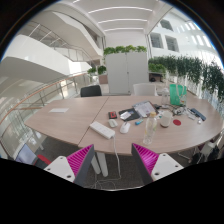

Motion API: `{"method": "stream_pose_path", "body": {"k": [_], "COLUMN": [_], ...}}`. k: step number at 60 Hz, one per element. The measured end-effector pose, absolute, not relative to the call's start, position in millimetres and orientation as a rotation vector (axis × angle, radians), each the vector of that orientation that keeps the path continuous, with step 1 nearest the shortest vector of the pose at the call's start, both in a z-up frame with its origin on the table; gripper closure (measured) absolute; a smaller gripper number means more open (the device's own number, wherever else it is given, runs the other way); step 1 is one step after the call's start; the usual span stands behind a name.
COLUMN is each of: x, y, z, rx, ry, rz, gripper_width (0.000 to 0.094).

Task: Pour water

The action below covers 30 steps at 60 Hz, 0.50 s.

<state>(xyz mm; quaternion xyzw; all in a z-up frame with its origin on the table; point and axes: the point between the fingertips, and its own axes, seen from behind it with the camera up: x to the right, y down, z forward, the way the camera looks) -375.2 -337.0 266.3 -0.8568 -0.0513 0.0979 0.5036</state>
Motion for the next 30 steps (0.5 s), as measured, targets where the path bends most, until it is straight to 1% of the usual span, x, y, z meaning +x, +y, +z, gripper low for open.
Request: {"method": "stream_pose_path", "body": {"k": [1,4,19,25,30], "x": [-392.5,-391.5,-396.9,-382.4,-357.9], "y": [-350.6,-349.0,-330.0,-318.9,-297.7], "z": [272.7,274.3,270.3,258.0,236.3], "rx": [-2.068,-2.058,-2.056,-2.057,-2.055], "ry": [-0.121,-0.119,-0.089,-0.072,-0.058], "rz": [0.234,0.225,0.189,0.169,0.149], "gripper_width": [0.0111,0.0112,0.0113,0.0123,0.0121]}}
